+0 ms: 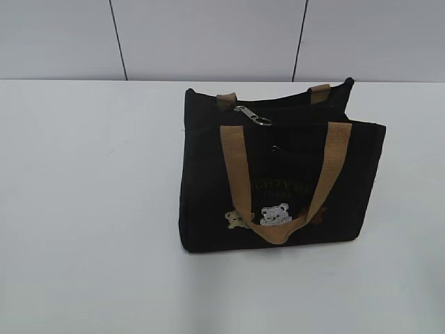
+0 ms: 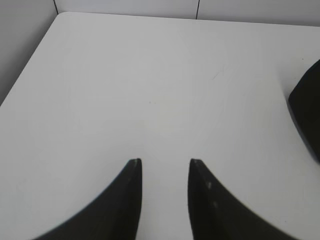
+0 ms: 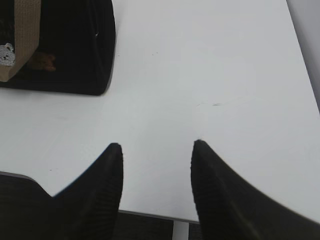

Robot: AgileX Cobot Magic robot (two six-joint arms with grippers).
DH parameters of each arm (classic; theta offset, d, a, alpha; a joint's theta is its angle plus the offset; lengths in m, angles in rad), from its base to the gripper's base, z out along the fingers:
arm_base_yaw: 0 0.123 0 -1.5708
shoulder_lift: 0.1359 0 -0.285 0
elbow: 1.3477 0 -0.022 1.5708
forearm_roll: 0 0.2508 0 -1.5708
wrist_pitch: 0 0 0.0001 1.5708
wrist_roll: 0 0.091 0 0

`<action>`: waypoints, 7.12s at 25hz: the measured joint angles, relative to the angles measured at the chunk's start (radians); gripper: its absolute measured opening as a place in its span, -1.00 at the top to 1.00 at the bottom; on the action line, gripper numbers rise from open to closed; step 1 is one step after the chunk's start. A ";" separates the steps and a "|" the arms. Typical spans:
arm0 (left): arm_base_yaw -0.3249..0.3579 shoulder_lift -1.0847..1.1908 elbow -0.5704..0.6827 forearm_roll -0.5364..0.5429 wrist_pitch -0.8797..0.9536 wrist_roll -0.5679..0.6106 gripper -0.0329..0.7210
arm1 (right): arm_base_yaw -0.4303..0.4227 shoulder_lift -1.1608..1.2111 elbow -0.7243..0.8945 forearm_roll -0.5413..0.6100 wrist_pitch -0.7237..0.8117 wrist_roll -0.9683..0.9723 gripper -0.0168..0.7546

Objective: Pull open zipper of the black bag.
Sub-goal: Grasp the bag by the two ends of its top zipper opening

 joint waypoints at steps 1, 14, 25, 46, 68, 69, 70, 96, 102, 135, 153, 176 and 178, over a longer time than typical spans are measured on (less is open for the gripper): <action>0.000 0.000 0.000 0.000 0.000 0.000 0.28 | 0.000 0.000 0.000 0.000 0.000 0.000 0.07; 0.000 0.000 0.000 0.000 0.000 0.000 0.28 | 0.000 0.000 0.000 0.000 0.000 0.000 0.07; 0.000 0.000 0.000 0.000 0.000 0.000 0.18 | 0.000 0.000 0.000 0.000 0.000 0.000 0.07; -0.007 0.664 0.029 0.014 -1.029 0.032 -0.21 | 0.000 0.000 0.000 0.000 0.000 0.000 0.07; -0.051 1.846 -0.265 1.265 -2.153 -0.529 -0.13 | 0.000 0.000 0.000 0.000 0.000 0.000 0.07; -0.056 1.877 -0.309 1.310 -2.163 -0.556 -0.13 | 0.000 0.000 0.000 0.000 0.000 0.000 0.07; -0.064 1.901 -0.361 1.348 -2.175 -0.584 -0.13 | 0.000 0.000 0.000 0.000 0.000 0.000 0.07; -0.200 2.071 -0.620 1.472 -2.189 -0.752 0.79 | 0.000 0.000 0.000 0.000 0.000 0.000 0.07; -0.201 2.071 -0.620 1.463 -2.188 -0.752 0.84 | 0.000 0.000 0.000 0.000 0.000 0.000 0.07; -0.202 2.071 -0.620 1.472 -2.239 -0.752 0.85 | 0.229 1.129 -0.602 0.284 -0.054 -0.141 0.07; -0.202 2.071 -0.620 1.476 -2.241 -0.752 0.85 | 0.451 1.673 -1.015 0.325 -0.048 -0.077 -0.10; -0.202 2.071 -0.620 1.477 -2.242 -0.752 0.85 | 0.453 1.751 -1.019 0.289 -0.034 0.047 -0.10; -0.202 2.071 -0.620 1.477 -2.242 -0.752 0.85 | 0.453 1.760 -1.019 0.286 -0.034 0.047 -0.10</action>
